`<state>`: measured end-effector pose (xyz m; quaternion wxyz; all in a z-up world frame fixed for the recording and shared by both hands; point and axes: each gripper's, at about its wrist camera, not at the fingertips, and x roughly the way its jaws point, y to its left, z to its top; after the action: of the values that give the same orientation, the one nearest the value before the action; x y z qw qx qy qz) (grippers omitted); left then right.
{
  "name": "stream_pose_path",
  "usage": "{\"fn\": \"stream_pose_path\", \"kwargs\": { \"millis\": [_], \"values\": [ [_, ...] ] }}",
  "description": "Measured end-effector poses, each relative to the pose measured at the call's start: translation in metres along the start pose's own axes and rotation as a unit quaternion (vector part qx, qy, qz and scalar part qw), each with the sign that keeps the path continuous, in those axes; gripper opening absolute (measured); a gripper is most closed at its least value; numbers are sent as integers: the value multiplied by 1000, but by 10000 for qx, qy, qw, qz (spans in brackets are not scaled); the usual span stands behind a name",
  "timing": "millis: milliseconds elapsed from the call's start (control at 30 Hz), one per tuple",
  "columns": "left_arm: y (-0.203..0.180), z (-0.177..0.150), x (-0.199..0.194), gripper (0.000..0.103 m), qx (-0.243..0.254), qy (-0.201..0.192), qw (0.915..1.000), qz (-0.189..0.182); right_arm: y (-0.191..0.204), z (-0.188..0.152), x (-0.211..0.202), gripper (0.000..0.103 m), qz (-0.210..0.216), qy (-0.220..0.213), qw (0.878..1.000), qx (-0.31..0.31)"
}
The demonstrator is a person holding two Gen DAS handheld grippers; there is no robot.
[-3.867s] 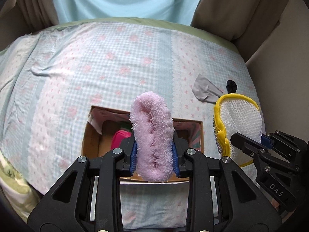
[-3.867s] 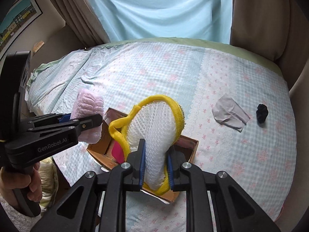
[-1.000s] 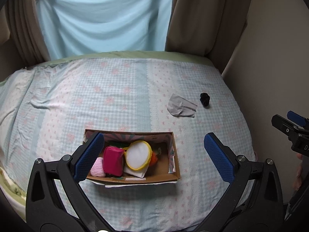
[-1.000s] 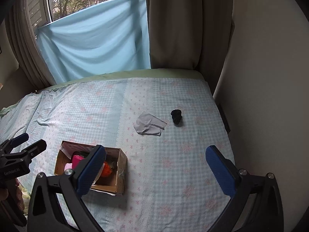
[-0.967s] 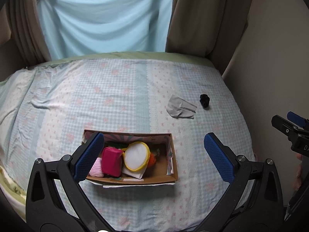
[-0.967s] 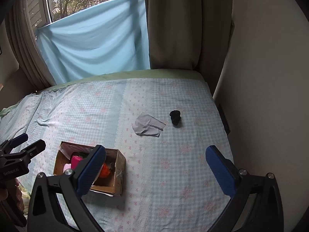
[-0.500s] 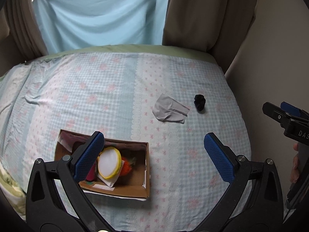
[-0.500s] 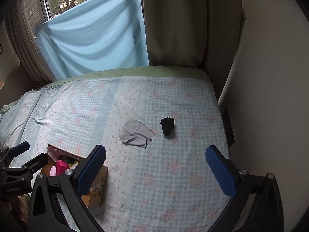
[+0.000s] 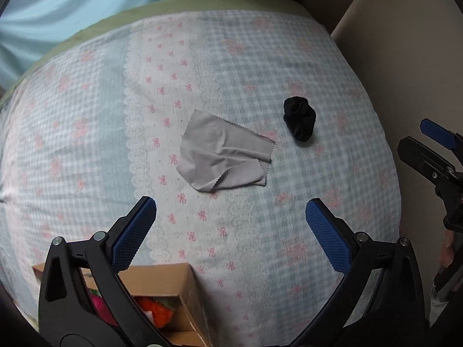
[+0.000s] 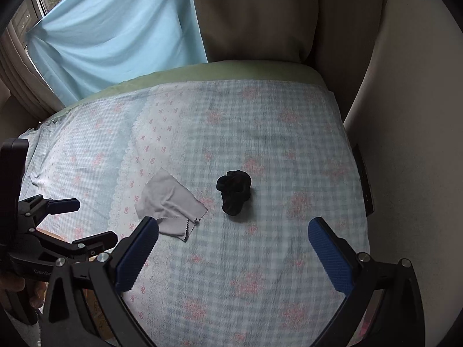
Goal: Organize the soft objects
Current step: 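Grasp the grey cloth with the left tool while the right tool grasps the black scrunchie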
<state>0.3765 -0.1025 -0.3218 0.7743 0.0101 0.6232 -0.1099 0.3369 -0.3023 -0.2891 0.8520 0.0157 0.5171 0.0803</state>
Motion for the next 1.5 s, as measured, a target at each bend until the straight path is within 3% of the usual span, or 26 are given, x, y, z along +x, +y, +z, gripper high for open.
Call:
{"fn": "stream_pose_path", "kwargs": {
  "millis": [267, 500, 600, 667, 733, 800, 867, 900, 933, 1167, 1500],
  "values": [
    [15, 34, 111, 103, 387, 867, 9954, 139, -8, 7, 94, 103, 31, 447, 9989, 128],
    [19, 38, 162, 103, 512, 1130, 9920, 246, -7, 11, 144, 103, 0, 672, 9977, 92],
    [12, 35, 172, 102, 593, 1062, 9919, 352, -6, 11, 160, 102, 2, 752, 9971, 114],
    [6, 33, 172, 92, 705, 889, 9927, 408, -4, 10, 166, 92, 27, 758, 9971, 92],
    [-1, 31, 169, 80, 797, 774, 9931, 367, 0, 9, 170, 72, 30, 784, 9969, 11],
    [-7, 31, 166, 60, 843, 722, 9935, 264, 4, 8, 174, 55, -13, 812, 9966, -112],
    [-13, 32, 163, 27, 806, 673, 9944, 88, 7, 5, 177, 38, -67, 818, 9964, -208],
    [-14, 32, 162, 22, 780, 642, 9948, 83, 7, 4, 177, 30, -102, 809, 9964, -242],
    [-14, 35, 161, 14, 756, 623, 9952, 76, 8, 2, 177, 27, -128, 790, 9965, -252],
    [13, 36, 152, 6, 262, 501, 9980, -298, 4, 1, 176, 17, -97, 694, 9975, -96],
    [54, 28, 121, 4, -272, 205, 9967, -739, 2, 2, 161, 11, 28, 473, 9988, 95]
  ]
}}
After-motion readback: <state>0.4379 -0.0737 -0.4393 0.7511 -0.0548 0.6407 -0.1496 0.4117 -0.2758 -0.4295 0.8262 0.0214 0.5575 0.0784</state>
